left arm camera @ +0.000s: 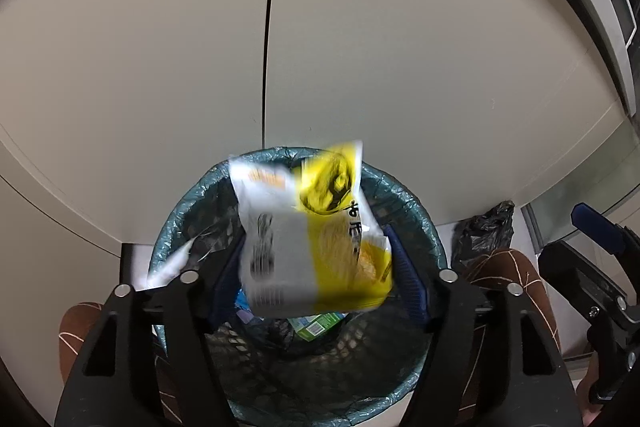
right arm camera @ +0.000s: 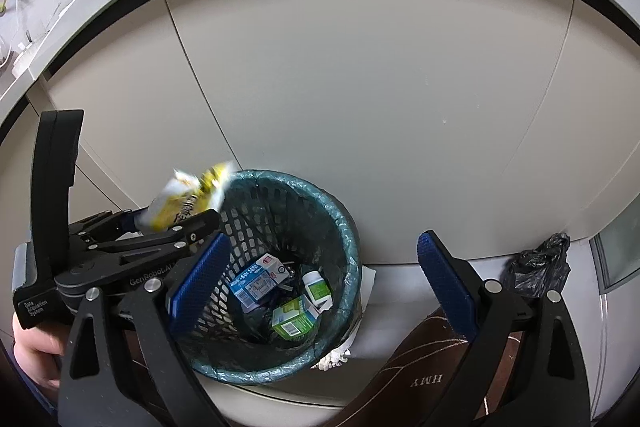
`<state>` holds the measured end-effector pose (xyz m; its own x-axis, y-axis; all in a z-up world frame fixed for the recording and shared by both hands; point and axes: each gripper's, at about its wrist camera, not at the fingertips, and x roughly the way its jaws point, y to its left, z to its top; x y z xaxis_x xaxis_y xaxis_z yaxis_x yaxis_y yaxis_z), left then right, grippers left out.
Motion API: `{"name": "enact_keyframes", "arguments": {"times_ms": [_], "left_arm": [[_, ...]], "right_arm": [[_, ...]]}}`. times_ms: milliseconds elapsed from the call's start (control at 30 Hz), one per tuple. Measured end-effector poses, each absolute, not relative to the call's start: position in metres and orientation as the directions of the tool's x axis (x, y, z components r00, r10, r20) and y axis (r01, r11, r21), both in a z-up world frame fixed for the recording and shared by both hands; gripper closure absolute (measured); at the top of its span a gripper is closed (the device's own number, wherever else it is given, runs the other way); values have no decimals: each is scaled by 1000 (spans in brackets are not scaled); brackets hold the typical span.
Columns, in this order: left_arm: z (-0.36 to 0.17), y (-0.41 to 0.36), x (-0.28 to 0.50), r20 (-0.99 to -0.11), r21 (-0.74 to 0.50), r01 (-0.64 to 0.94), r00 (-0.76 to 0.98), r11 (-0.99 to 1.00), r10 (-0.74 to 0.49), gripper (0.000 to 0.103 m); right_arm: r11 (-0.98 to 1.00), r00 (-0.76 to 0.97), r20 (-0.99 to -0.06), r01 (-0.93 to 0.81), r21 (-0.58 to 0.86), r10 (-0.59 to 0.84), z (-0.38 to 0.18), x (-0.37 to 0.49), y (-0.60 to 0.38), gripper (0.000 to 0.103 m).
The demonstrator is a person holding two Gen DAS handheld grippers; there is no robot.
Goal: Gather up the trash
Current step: 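Raise both tools from the wastebasket back toward the counter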
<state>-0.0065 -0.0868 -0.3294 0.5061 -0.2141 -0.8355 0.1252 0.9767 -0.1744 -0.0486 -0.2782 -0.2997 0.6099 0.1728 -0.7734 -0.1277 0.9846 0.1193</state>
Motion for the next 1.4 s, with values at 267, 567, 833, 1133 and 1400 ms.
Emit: {"name": "enact_keyframes", "arguments": {"times_ms": [267,567,833,1133,1400], "left_arm": [[-322,-91,-9,-828,-159,135,521,978,-207,20],[-280,-71,-22,-788,-133,107,591,985,-171,6],[-211,-47,-23,-727,-150,82,666,985,-166,6],[-139,-34,-10,-664,-114,54,739,992,-116,6],[-88,-23,-1,-614,-88,43,784,995,-89,6]], "right_arm": [[982,639,-746,-137,131,188,-283,-52,-279,12],[979,694,-691,-165,122,203,-247,-48,-274,12],[978,762,-615,-188,89,202,-187,-34,-271,12],[977,791,-576,-198,75,205,-123,-10,-262,12],[981,833,-520,-183,62,189,-68,-1,-258,12]]}}
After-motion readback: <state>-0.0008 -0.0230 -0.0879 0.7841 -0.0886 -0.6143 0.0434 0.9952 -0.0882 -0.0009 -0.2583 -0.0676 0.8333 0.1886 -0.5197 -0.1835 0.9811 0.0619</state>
